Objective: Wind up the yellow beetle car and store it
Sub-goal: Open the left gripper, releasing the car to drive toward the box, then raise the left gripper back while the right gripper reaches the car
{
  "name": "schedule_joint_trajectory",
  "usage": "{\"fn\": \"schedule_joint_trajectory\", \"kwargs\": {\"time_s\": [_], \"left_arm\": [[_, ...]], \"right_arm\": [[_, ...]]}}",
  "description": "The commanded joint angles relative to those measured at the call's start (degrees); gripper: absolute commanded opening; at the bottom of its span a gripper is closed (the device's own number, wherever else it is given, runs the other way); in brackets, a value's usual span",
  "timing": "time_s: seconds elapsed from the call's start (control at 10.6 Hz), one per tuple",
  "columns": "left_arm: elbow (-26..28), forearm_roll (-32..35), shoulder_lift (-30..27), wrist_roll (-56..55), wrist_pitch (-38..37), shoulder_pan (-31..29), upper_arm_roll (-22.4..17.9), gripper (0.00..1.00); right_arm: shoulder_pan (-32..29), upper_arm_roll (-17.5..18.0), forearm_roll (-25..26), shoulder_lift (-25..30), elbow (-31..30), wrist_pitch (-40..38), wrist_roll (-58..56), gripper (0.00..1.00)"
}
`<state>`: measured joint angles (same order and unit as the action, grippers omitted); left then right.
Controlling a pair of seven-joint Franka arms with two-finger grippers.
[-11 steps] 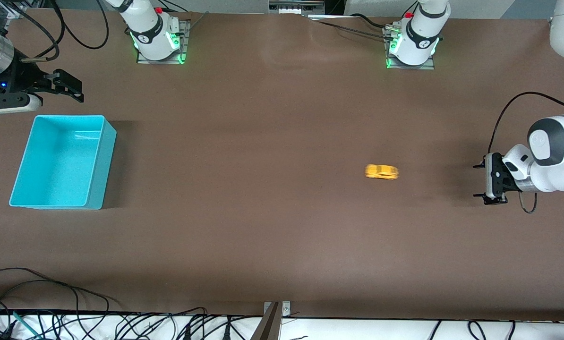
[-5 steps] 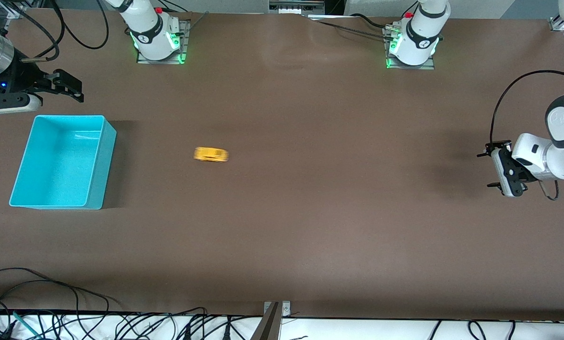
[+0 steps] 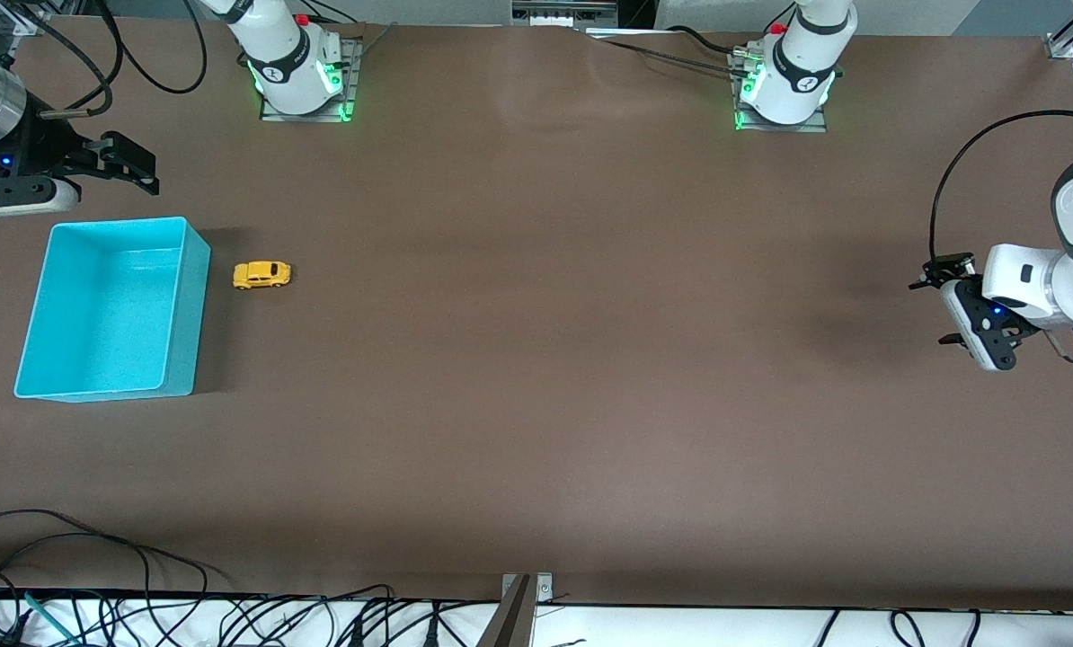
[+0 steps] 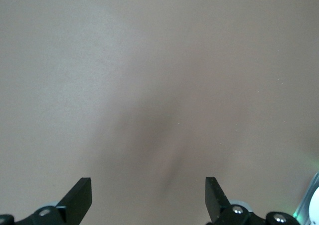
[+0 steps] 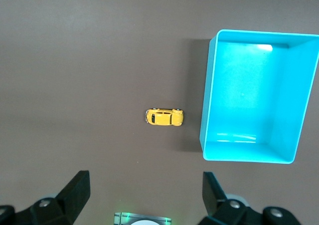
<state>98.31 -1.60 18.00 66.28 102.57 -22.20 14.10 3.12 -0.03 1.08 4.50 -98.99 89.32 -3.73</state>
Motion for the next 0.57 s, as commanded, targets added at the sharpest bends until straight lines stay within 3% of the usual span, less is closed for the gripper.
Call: {"fn": "schedule_joint_trajectory", "kwargs": {"time_s": [0.0,0.38,0.47], "left_arm": [[-3.73,0.46,-0.68,-7.88,-5.43,-0.04,1.71,1.00],[-7.26,0.37,-2.88,-29.40,-11.60,-0.47,7.60,1.00],[-7.17,-0.41,-3.49,-35.20,-11.78,-3.78,13.27,1.00]], "right_arm": [[0.22,0.03,0.68,-0.37,1.34,-1.26,-0.05,1.00],[1.62,0.11,1.03,-0.63,1.34,-1.17,0.12,1.00],[1.72,0.11,0.77,-0.80,1.34,-1.17,0.30,1.00]]}}
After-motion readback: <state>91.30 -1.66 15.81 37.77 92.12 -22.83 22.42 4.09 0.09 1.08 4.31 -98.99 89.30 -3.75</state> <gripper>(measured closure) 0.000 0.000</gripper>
